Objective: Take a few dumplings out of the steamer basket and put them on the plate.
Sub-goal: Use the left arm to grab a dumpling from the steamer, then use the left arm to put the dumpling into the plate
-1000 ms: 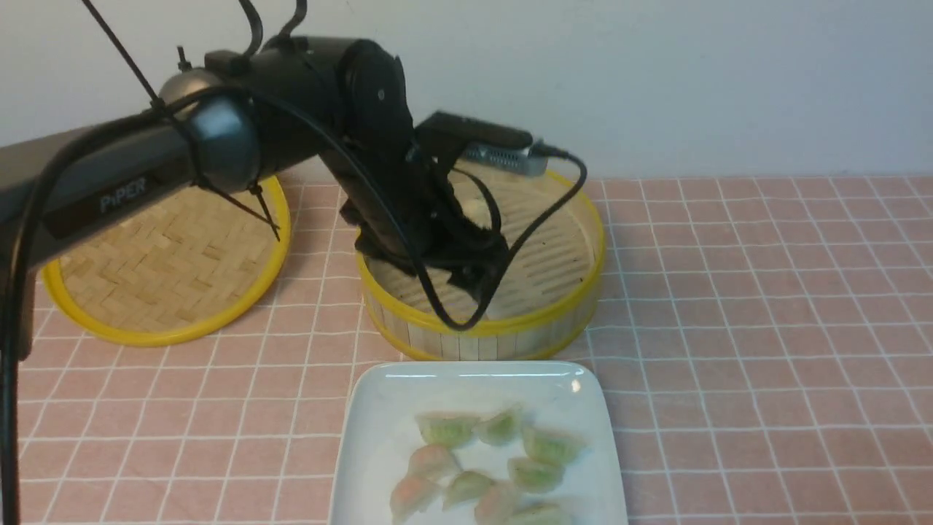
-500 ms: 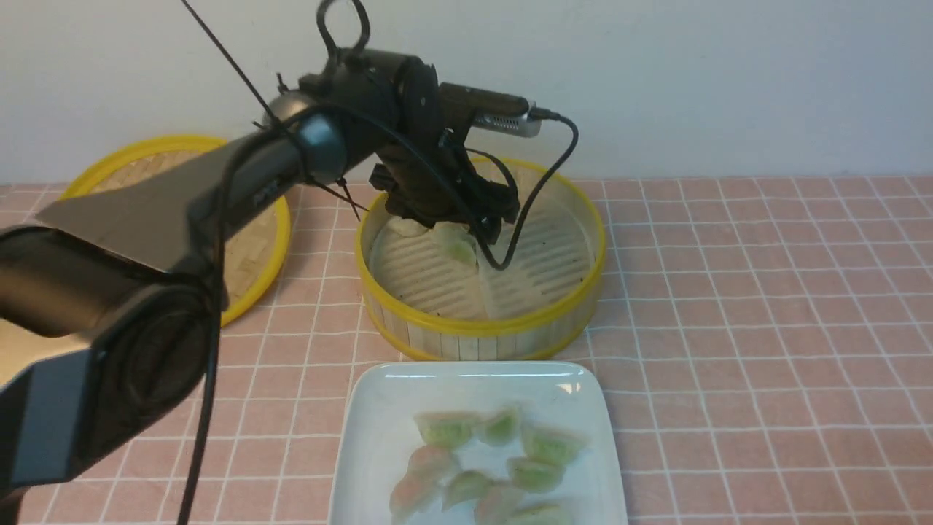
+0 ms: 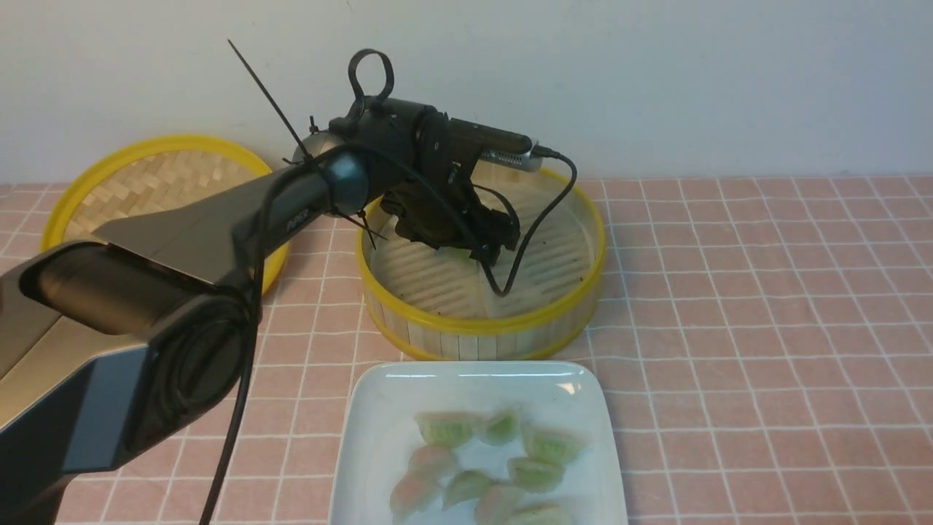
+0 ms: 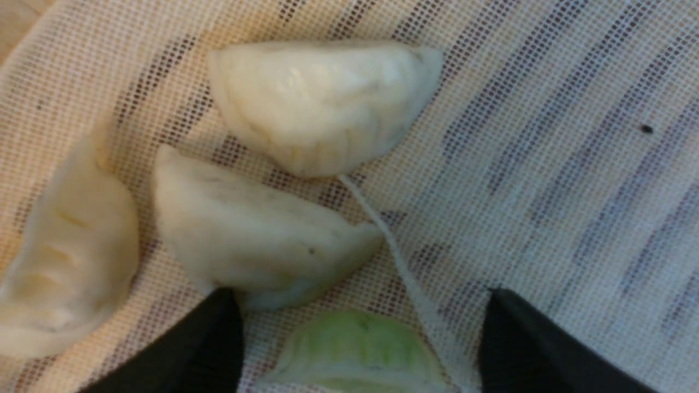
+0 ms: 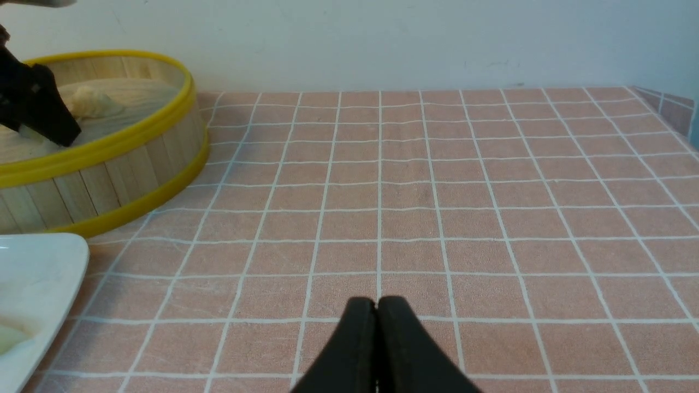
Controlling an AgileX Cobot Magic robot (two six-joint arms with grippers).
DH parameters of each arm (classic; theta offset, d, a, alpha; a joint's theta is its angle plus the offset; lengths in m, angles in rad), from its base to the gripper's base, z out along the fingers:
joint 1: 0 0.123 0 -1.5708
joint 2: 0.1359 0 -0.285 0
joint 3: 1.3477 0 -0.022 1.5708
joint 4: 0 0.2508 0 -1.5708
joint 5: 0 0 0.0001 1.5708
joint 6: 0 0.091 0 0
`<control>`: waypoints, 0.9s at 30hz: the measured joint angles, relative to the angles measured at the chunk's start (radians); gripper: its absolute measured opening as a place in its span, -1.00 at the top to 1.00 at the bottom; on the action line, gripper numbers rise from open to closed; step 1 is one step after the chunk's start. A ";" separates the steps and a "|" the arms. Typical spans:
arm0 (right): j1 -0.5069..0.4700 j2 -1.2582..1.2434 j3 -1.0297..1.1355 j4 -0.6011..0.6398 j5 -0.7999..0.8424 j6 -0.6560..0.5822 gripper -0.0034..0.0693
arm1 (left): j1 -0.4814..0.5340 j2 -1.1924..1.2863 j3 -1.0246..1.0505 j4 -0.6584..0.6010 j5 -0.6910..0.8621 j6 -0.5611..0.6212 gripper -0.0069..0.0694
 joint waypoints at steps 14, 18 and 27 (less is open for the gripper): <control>0.000 0.000 0.000 0.000 0.000 0.000 0.95 | 0.001 0.025 -0.255 -0.012 0.335 0.007 -0.06; 0.000 0.000 0.000 0.000 0.000 0.000 0.95 | 0.001 0.021 -0.403 -0.015 0.425 0.012 -0.06; 0.000 0.000 0.000 0.000 -0.001 0.000 0.95 | -0.011 -0.215 -0.196 -0.169 0.429 0.049 -0.06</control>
